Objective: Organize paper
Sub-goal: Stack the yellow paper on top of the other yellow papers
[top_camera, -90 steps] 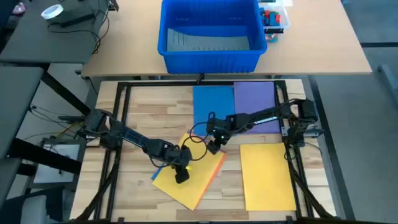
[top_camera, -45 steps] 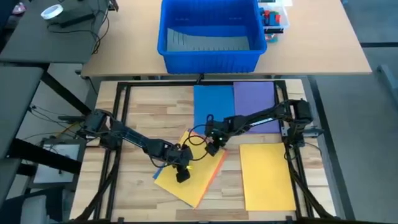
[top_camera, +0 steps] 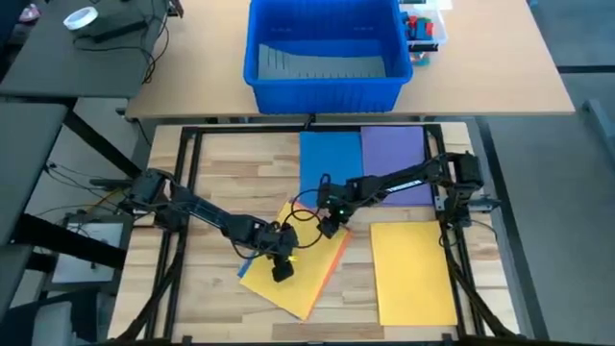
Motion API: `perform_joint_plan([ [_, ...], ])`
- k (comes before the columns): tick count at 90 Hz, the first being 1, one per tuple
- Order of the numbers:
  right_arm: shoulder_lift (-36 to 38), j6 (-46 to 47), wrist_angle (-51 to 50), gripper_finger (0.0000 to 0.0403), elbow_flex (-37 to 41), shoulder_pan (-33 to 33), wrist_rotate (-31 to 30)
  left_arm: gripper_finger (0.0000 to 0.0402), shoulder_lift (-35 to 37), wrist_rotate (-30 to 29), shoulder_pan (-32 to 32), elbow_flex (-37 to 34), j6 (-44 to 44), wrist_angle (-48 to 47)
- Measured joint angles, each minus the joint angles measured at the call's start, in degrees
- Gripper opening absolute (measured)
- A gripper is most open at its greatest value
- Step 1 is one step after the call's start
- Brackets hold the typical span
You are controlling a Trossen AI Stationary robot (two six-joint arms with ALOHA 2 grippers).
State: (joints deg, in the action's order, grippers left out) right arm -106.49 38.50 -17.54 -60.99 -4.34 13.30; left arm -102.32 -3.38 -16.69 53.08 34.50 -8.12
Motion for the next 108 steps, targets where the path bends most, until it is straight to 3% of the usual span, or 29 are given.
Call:
perform_joint_plan([
  [54, 0.4, -1.0, -1.3, 0.0173, -0.1, 1.5, 0.2, 0.0, 0.0, 0.3, 0.4, 0.0, 0.5, 0.0],
  [90, 2.3, -2.8, -4.1, 0.0173, -4.4, -0.8, -0.2, 0.0, 0.0, 0.0, 0.4, 0.0, 1.3, 0.0],
  [108, 2.2, -3.1, -2.8, 0.0173, -4.4, 0.5, -4.5, 0.0, 0.0, -0.1, 0.5, 0.0, 1.3, 0.0],
])
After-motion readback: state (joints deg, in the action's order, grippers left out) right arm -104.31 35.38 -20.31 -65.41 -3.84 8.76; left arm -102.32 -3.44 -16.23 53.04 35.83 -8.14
